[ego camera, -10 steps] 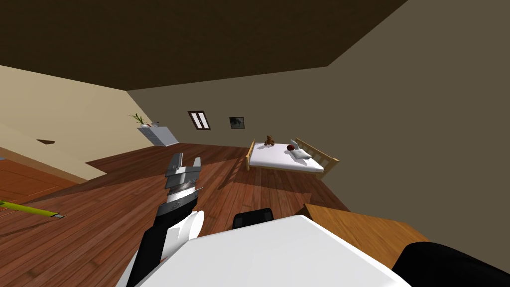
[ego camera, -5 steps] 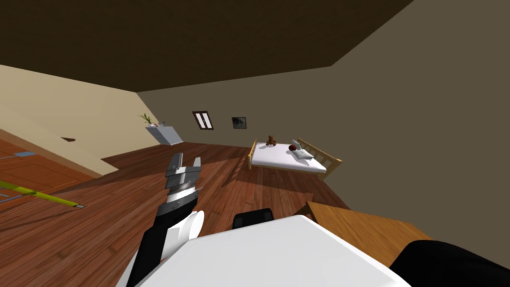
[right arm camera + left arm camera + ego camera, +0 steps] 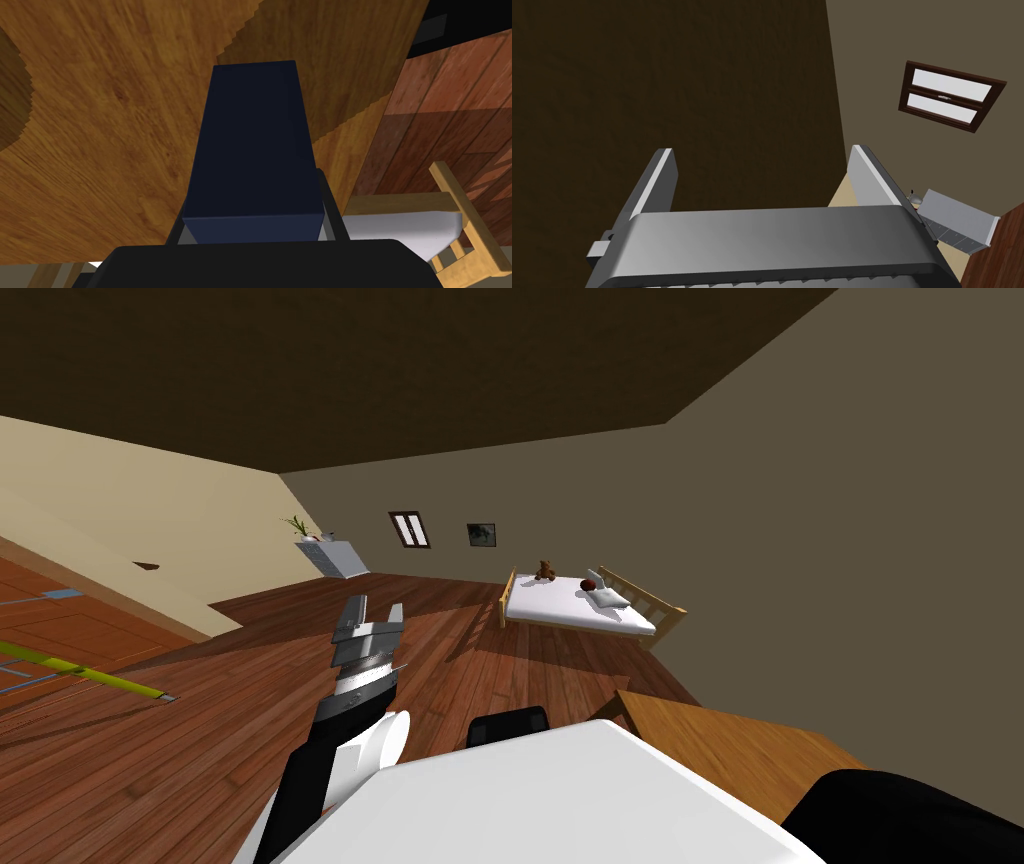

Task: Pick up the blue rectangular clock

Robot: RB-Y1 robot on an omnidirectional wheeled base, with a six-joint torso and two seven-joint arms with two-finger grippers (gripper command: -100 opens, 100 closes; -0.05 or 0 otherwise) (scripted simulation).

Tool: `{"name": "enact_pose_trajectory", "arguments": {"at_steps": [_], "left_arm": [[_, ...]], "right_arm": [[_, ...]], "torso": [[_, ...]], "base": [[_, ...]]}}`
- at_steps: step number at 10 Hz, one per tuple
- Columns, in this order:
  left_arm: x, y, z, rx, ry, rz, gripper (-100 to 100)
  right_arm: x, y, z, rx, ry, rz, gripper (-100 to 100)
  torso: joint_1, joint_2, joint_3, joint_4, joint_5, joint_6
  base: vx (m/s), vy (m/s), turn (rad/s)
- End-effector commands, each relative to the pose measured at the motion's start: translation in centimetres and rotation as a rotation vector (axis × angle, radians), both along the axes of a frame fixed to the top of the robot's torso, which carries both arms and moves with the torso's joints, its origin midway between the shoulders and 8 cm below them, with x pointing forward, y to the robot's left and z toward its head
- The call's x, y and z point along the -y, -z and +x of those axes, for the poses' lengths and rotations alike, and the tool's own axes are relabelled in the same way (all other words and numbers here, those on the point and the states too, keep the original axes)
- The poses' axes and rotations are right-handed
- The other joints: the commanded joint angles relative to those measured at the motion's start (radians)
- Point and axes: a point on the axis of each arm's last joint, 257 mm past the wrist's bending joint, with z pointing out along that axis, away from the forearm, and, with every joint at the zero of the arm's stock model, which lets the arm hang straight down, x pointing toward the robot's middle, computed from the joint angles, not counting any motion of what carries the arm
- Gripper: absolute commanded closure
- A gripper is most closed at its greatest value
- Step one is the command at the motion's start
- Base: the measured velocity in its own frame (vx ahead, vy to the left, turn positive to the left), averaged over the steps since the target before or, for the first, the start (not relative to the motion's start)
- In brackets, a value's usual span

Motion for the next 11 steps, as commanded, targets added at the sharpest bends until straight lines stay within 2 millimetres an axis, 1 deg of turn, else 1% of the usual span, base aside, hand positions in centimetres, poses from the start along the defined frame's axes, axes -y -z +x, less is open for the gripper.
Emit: {"name": "enact_pose_trajectory", "arguments": {"at_steps": [1, 2, 3, 4, 5, 6, 7, 9, 10, 11], "left_arm": [[0.0, 0.0, 0.0, 0.000, 0.000, 0.000, 0], [0.0, 0.0, 0.0, 0.000, 0.000, 0.000, 0], [0.0, 0.0, 0.0, 0.000, 0.000, 0.000, 0], [0.0, 0.0, 0.0, 0.000, 0.000, 0.000, 0], [0.0, 0.0, 0.0, 0.000, 0.000, 0.000, 0], [0.0, 0.0, 0.0, 0.000, 0.000, 0.000, 0], [0.0, 0.0, 0.0, 0.000, 0.000, 0.000, 0], [0.0, 0.0, 0.0, 0.000, 0.000, 0.000, 0], [0.0, 0.0, 0.0, 0.000, 0.000, 0.000, 0], [0.0, 0.0, 0.0, 0.000, 0.000, 0.000, 0]], "right_arm": [[0.0, 0.0, 0.0, 0.000, 0.000, 0.000, 100], [0.0, 0.0, 0.0, 0.000, 0.000, 0.000, 100], [0.0, 0.0, 0.0, 0.000, 0.000, 0.000, 0], [-1.2, 0.2, -1.3, -0.010, -0.012, -0.002, 100], [-1.4, 0.2, -1.1, -0.007, -0.015, 0.001, 100], [-2.3, 0.4, -2.8, -0.022, -0.021, -0.011, 100], [-2.9, 0.4, -2.7, -0.018, -0.027, 0.001, 100], [-3.2, 0.4, -2.3, -0.010, -0.032, 0.007, 100], [-4.2, 0.5, -3.9, -0.025, -0.038, -0.005, 100], [-5.1, 0.5, -3.4, -0.012, -0.047, 0.011, 100]], "torso": [[0.000, 0.000, 0.000, 0.000, 0.000, 0.000], [0.000, 0.000, 0.000, 0.000, 0.000, 0.000], [0.000, 0.000, 0.000, 0.000, 0.000, 0.000], [0.000, 0.000, 0.000, 0.000, 0.000, 0.000], [-0.003, -0.003, -0.002, -0.001, 0.000, 0.002], [-0.005, -0.004, -0.002, -0.001, -0.001, 0.001], [-0.007, -0.004, -0.003, -0.002, -0.001, 0.001], [-0.008, -0.002, -0.001, -0.001, -0.002, 0.000], [-0.006, 0.000, 0.000, -0.001, -0.002, 0.000], [-0.008, 0.000, -0.001, -0.001, -0.003, 0.002]], "base": [[0.000, 0.000, 0.000], [0.000, 0.000, 0.000], [0.000, 0.000, 0.000], [0.066, -0.056, -0.088], [0.077, -0.082, -0.064], [0.081, -0.116, -0.058], [0.062, -0.104, -0.037], [0.004, -0.022, 0.005], [0.035, -0.047, -0.065], [0.048, -0.069, -0.060]]}}
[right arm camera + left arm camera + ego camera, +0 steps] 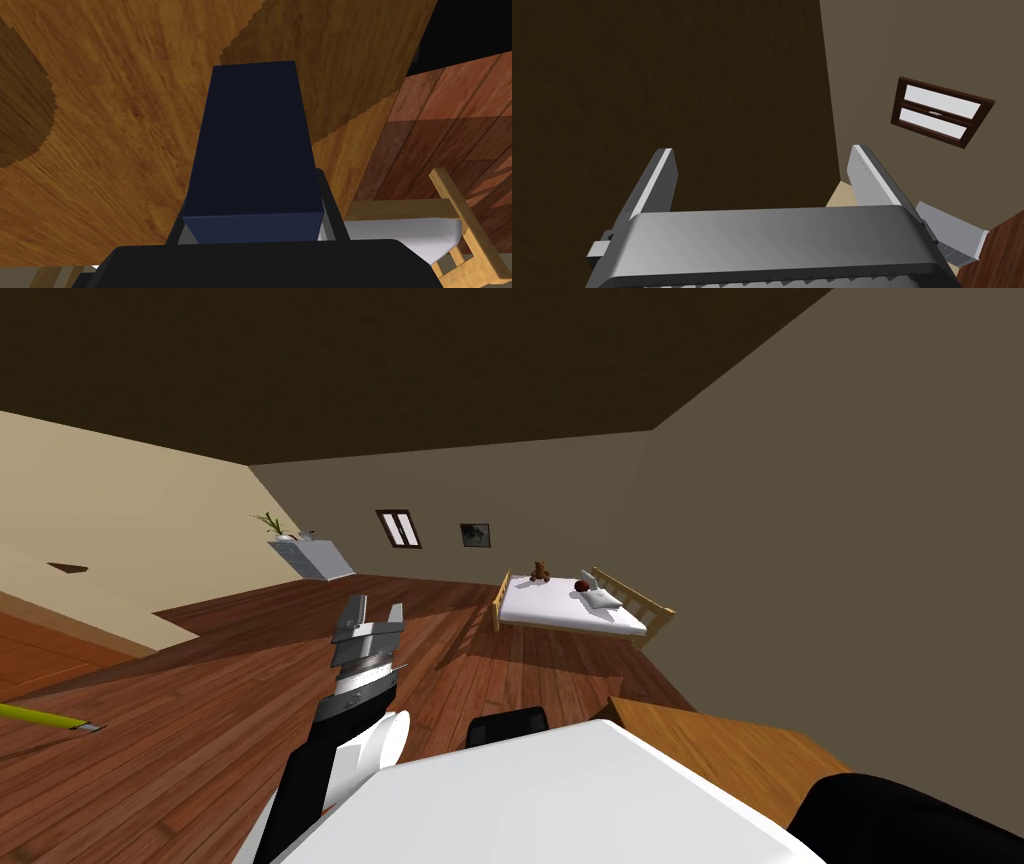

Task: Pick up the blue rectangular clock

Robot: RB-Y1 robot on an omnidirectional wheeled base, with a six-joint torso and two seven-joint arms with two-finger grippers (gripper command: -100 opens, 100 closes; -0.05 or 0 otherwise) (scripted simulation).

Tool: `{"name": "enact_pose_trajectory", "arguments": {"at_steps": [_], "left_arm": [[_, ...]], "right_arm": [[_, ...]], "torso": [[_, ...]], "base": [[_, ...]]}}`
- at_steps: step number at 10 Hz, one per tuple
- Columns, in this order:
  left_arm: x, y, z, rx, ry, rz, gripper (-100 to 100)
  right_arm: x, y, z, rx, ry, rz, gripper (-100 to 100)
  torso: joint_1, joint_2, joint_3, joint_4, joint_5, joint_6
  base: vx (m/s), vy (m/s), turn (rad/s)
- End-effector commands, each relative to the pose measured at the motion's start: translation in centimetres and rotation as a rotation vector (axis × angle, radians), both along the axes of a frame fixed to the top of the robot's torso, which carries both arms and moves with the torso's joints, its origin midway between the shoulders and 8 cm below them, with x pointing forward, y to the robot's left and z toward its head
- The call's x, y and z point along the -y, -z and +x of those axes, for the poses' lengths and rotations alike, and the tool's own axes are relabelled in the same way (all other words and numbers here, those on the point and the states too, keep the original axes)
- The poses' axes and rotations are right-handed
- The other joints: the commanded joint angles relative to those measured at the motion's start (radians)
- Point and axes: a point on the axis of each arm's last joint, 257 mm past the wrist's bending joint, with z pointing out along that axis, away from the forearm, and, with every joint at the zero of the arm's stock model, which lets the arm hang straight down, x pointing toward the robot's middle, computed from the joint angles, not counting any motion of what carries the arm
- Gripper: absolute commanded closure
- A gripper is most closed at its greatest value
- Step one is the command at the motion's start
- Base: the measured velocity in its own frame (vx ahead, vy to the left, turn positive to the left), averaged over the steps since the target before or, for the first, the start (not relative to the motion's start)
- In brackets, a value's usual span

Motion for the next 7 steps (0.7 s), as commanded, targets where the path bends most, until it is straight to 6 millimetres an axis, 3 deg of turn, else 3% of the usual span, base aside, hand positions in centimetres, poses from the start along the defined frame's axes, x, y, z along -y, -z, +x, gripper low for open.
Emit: {"name": "enact_pose_trajectory", "arguments": {"at_steps": [1, 3, 4, 5, 7], "left_arm": [[0.0, 0.0, 0.0, 0.000, 0.000, 0.000, 0], [0.0, 0.0, 0.0, 0.000, 0.000, 0.000, 0], [0.0, 0.0, 0.0, 0.000, 0.000, 0.000, 0], [0.0, 0.0, 0.0, 0.000, 0.000, 0.000, 0], [0.0, 0.0, 0.0, 0.000, 0.000, 0.000, 0]], "right_arm": [[-1.1, -0.1, -1.4, -0.010, -0.009, -0.014, 100], [-2.3, -0.2, -1.0, 0.004, -0.018, 0.008, 100], [-3.2, -0.4, -2.5, -0.011, -0.022, -0.006, 100], [-4.0, -0.4, -1.9, 0.003, -0.030, 0.009, 100], [-5.1, -0.8, -3.6, -0.014, -0.032, -0.002, 100]], "torso": [[0.000, 0.000, 0.000, 0.000, 0.000, 0.000], [-0.002, -0.002, -0.001, 0.000, 0.000, 0.000], [0.001, -0.001, 0.000, 0.000, 0.000, -0.001], [0.000, -0.001, -0.001, 0.000, 0.000, 0.001], [-0.002, -0.001, -0.001, 0.000, 0.000, 0.001]], "base": [[0.074, -0.108, -0.075], [0.054, -0.065, -0.019], [0.064, -0.075, -0.052], [0.054, -0.071, -0.059], [0.066, -0.088, -0.061]]}}
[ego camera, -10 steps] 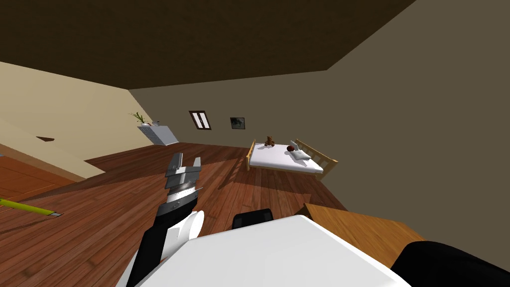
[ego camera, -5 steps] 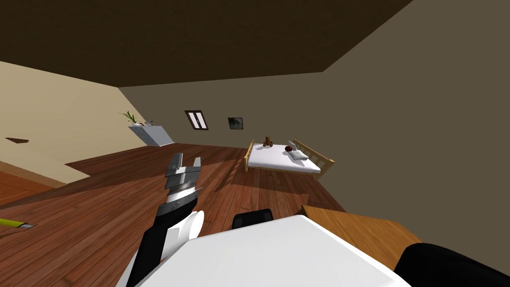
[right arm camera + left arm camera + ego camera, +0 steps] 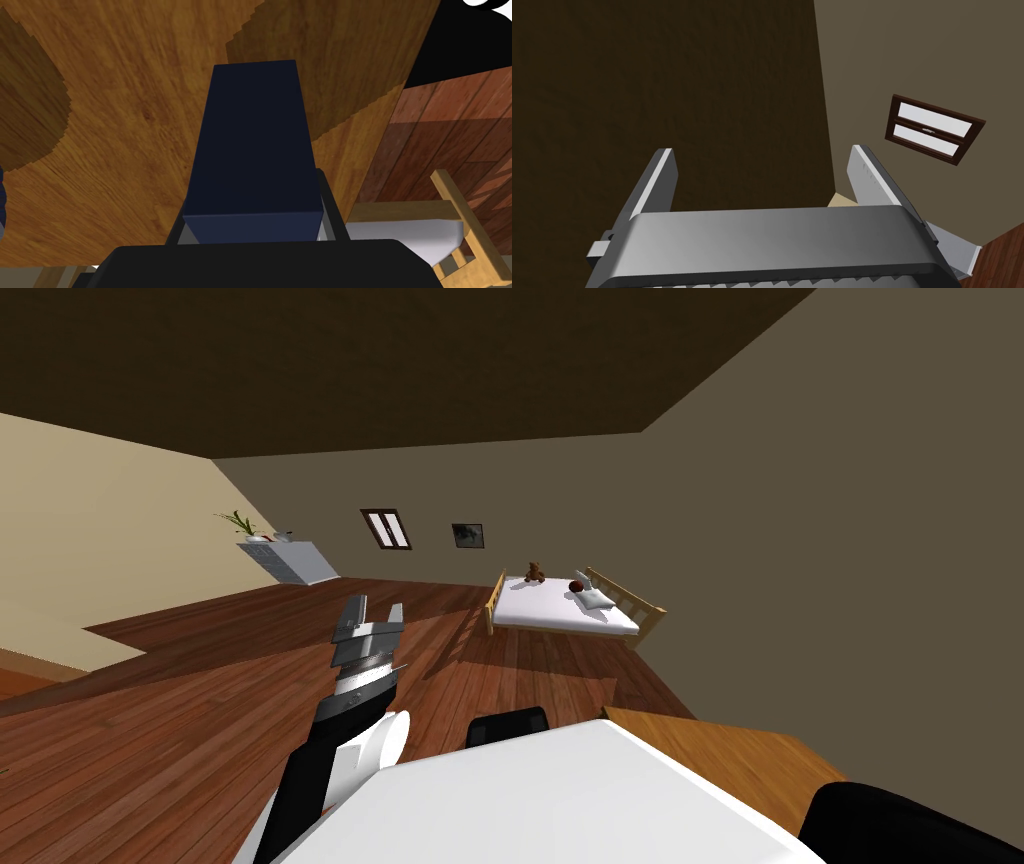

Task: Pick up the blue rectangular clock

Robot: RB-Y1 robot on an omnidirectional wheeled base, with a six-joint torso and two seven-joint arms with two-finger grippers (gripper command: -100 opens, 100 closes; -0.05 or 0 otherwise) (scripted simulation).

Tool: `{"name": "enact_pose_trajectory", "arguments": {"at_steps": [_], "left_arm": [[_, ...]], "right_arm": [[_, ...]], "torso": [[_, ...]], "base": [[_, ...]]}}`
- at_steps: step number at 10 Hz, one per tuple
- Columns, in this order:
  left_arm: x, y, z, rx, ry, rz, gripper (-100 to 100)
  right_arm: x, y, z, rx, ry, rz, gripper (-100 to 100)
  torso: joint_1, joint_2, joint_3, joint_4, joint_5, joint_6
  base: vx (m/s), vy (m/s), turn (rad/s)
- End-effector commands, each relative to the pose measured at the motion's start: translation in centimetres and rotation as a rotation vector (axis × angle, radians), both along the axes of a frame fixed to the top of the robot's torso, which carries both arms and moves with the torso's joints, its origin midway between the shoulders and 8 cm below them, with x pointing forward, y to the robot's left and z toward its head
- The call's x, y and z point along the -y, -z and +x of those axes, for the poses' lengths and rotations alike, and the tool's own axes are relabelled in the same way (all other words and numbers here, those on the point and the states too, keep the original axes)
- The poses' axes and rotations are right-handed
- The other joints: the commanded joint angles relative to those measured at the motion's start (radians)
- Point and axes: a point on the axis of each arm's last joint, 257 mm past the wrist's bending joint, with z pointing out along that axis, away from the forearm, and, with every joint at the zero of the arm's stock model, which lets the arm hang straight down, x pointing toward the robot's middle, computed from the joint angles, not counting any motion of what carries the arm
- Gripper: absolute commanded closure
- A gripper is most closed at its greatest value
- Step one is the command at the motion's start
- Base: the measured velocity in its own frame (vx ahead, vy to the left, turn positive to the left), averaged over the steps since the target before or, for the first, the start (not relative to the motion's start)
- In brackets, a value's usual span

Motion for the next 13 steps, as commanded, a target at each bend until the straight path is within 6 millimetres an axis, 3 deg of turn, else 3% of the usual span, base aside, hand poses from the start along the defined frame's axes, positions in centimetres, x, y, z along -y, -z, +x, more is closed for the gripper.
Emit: {"name": "enact_pose_trajectory", "arguments": {"at_steps": [1, 2, 3, 4, 6, 7, 9, 10, 12, 13], "left_arm": [[0.0, 0.0, 0.0, 0.000, 0.000, 0.000, 0], [0.0, 0.0, 0.0, 0.000, 0.000, 0.000, 0], [0.0, 0.0, 0.0, 0.000, 0.000, 0.000, 0], [0.0, 0.0, 0.0, 0.000, 0.000, 0.000, 0], [0.0, 0.0, 0.0, 0.000, 0.000, 0.000, 0], [0.0, 0.0, 0.0, 0.000, 0.000, 0.000, 0], [0.0, 0.0, 0.0, 0.000, 0.000, 0.000, 0], [0.0, 0.0, 0.0, 0.000, 0.000, 0.000, 0], [0.0, 0.0, 0.0, 0.000, 0.000, 0.000, 0], [0.0, 0.0, 0.0, 0.000, 0.000, 0.000, 0]], "right_arm": [[-0.9, -0.3, 0.4, 0.013, -0.007, 0.009, 100], [-1.6, -0.7, -1.3, -0.006, -0.008, -0.010, 100], [-2.5, -0.8, -0.4, 0.013, -0.015, 0.006, 100], [-2.8, -1.1, -1.8, -0.006, -0.015, -0.019, 100], [-4.0, -1.4, -1.0, 0.014, -0.022, 0.001, 100], [-4.6, -1.9, -2.5, -0.005, -0.021, -0.021, 100], [-5.4, -2.1, -1.5, 0.014, -0.027, -0.006, 100], [-6.1, -2.8, -2.9, -0.003, -0.026, -0.026, 100], [-6.3, -2.8, -2.2, 0.008, -0.028, -0.016, 100], [-6.4, -2.8, -2.2, 0.009, -0.029, -0.017, 0]], "torso": [[0.000, 0.000, 0.000, 0.000, 0.000, 0.000], [0.003, 0.001, 0.001, 0.001, 0.000, -0.001], [0.002, 0.001, 0.000, 0.000, 0.000, 0.001], [0.002, 0.000, 0.000, 0.001, 0.000, 0.000], [0.001, -0.001, 0.000, 0.000, 0.001, 0.000], [0.003, 0.001, 0.001, 0.001, 0.000, -0.001], [0.003, 0.001, 0.000, 0.000, 0.001, 0.000], [0.004, 0.002, 0.001, 0.001, 0.001, -0.001], [0.002, 0.000, 0.000, 0.001, 0.001, 0.000], [0.004, 0.002, 0.001, 0.001, 0.001, -0.001]], "base": [[0.028, -0.036, 0.014], [0.057, -0.057, -0.059], [0.056, -0.065, -0.051], [0.074, -0.088, -0.080], [0.051, -0.062, -0.020], [0.052, -0.066, -0.060], [0.039, -0.042, -0.028], [0.056, -0.070, -0.061], [0.037, -0.046, -0.025], [0.000, 0.000, 0.000]]}}
